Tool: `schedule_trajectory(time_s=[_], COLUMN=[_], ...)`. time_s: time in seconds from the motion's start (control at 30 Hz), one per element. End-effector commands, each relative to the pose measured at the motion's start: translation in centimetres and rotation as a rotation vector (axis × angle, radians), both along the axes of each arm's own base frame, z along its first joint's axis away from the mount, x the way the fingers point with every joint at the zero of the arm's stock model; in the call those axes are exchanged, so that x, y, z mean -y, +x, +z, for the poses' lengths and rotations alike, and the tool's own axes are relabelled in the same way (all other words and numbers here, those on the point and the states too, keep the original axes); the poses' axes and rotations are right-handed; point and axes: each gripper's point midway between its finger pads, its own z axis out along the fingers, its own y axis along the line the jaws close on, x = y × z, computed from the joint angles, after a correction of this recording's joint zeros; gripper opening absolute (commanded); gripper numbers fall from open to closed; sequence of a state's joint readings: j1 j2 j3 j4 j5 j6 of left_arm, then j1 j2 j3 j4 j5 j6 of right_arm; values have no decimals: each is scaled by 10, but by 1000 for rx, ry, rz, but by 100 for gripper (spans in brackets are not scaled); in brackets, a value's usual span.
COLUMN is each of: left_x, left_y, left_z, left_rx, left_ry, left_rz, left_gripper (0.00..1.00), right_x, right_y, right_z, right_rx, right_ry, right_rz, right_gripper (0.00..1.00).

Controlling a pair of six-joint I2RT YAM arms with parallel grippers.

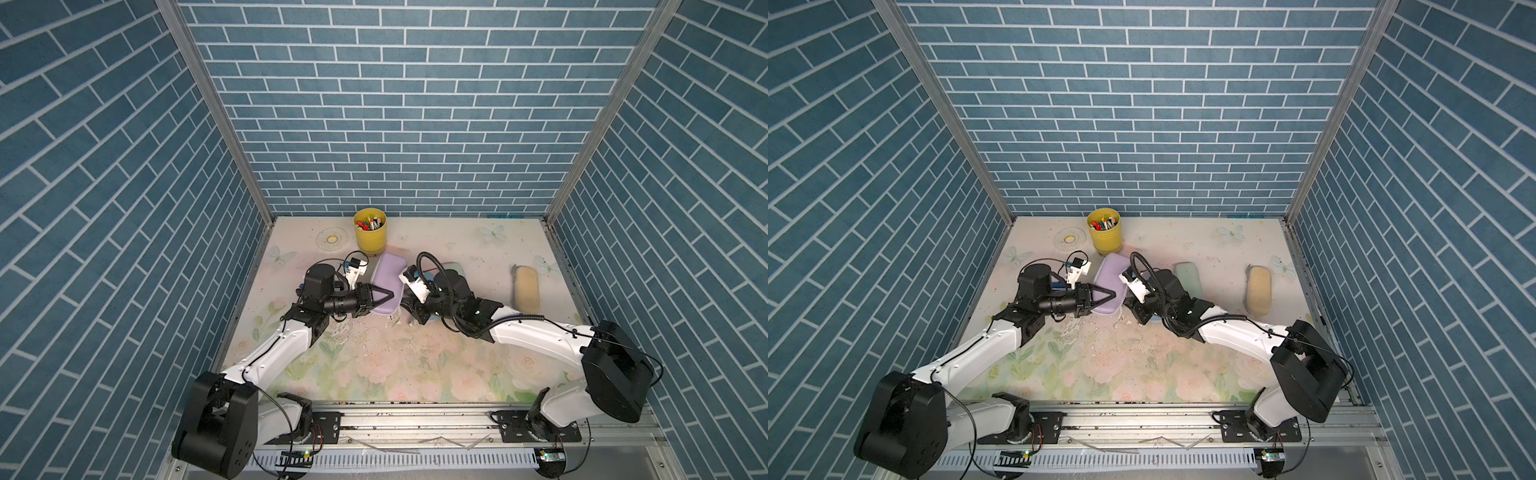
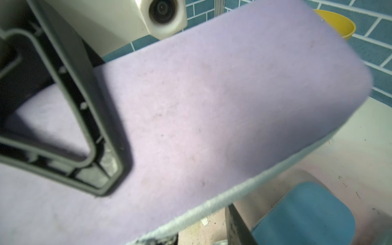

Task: Put umbrellas into zippered umbrella sleeves
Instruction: Zip the zipper on the umbrella sleeve.

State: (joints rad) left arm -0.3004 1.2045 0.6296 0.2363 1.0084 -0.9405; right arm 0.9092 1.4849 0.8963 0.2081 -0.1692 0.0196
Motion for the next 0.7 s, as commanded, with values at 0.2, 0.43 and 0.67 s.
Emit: schedule_trajectory(time_s=[0.2, 0.43, 0.67], left_x=[0, 1, 1], left_y=[4, 3, 2], left_z=[4, 8, 7], left_rx=[55, 58, 55], left_ry=[16, -1, 0], left_rz=[-11, -10, -10], left_gripper=[28, 28, 27], right_x=[2, -12, -22], right_y=[-12, -11, -11], right_z=[32, 32, 33], right_rx=[115, 100, 90], right_ry=[41, 62, 98], right_rz=[40, 76, 92], right_gripper=[39, 35, 29])
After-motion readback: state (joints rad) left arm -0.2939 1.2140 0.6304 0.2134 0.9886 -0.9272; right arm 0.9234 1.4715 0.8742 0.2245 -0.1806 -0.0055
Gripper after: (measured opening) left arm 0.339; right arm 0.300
